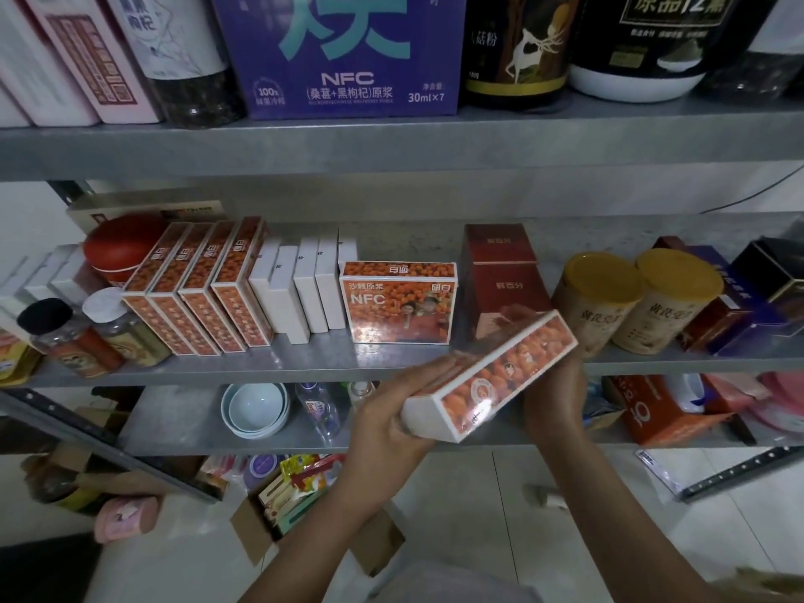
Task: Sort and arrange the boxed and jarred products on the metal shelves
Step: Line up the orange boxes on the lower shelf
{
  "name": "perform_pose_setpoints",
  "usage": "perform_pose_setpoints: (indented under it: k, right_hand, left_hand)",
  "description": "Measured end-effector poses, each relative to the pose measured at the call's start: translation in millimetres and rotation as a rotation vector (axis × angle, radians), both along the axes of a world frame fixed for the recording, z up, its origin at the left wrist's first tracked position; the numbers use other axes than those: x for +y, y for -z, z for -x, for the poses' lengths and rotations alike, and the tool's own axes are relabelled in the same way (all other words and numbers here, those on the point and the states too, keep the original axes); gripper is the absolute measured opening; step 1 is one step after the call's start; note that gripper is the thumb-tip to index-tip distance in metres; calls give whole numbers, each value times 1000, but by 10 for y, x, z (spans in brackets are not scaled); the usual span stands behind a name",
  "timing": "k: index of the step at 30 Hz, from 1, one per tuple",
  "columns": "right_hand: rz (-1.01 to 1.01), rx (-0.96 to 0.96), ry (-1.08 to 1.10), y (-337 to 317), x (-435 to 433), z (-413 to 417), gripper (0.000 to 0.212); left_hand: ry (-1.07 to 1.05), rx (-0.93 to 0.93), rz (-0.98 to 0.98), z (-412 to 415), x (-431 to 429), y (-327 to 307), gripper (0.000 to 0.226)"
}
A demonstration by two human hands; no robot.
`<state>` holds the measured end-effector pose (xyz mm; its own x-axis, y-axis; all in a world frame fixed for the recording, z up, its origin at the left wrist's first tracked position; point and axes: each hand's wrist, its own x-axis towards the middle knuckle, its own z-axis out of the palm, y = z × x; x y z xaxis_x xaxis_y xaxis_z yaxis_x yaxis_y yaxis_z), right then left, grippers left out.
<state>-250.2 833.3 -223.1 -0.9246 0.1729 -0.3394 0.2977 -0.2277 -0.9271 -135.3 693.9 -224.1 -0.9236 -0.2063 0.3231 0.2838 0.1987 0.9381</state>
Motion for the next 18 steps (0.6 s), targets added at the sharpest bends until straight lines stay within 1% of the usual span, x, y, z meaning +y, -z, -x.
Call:
perform_pose_setpoints:
  k: [2, 3, 4, 6, 8, 9, 10, 11, 12, 13, 14, 15, 16, 17, 18]
  right_hand:
    - [8, 14, -7, 52, 7, 27, 35]
    - [20, 17, 0, 52, 4, 31, 35]
    - [32, 45, 10, 40, 0, 39, 39]
    - [59, 154, 41, -6, -17, 55, 47]
    - [20, 299, 41, -15, -11, 45, 56]
    - [-57, 381, 32, -20, 0, 29, 61]
    - [-182, 459, 24, -21, 14, 16, 66]
    - [-340, 541, 23, -10, 33, 17, 72]
    - [-531, 627, 26, 4, 51, 19, 74]
    - [-731, 721, 29, 7, 55, 20, 72]
    - [-897, 816, 25, 14, 44, 17, 69]
    - [-999, 906, 11, 12, 8, -1, 64]
    - [-1043, 981, -6, -5, -41, -32, 62]
    - [-1049, 1049, -24, -17, -90, -62, 63]
    - [-1029, 1103, -57, -39, -126, -80, 67]
  left_hand:
    - [9, -78, -66, -9, 40, -19, 52]
    - [8, -115, -91, -7, 50, -10, 50]
    - [18, -153, -130, -5, 61, -11, 52]
    - [39, -210, -194, 0, 77, -2, 63]
    - [-7, -197, -225, -9, 77, -30, 69]
    - [-51, -160, -216, -25, 61, -62, 73]
    - [-100, -110, -185, -40, 32, -106, 78]
    - [-153, -53, -110, -54, -3, -160, 81]
    - [-200, -9, 13, -61, -37, -220, 84]
    - [-220, 4, 167, -52, -62, -282, 88]
    - [-198, -23, 318, -24, -69, -354, 94]
    - [-146, -79, 436, 14, -64, -405, 99]
    - [-83, -144, 493, 52, -58, -429, 101]
    - [-26, -205, 475, 89, -57, -424, 99]
    - [10, -243, 399, 115, -66, -416, 92]
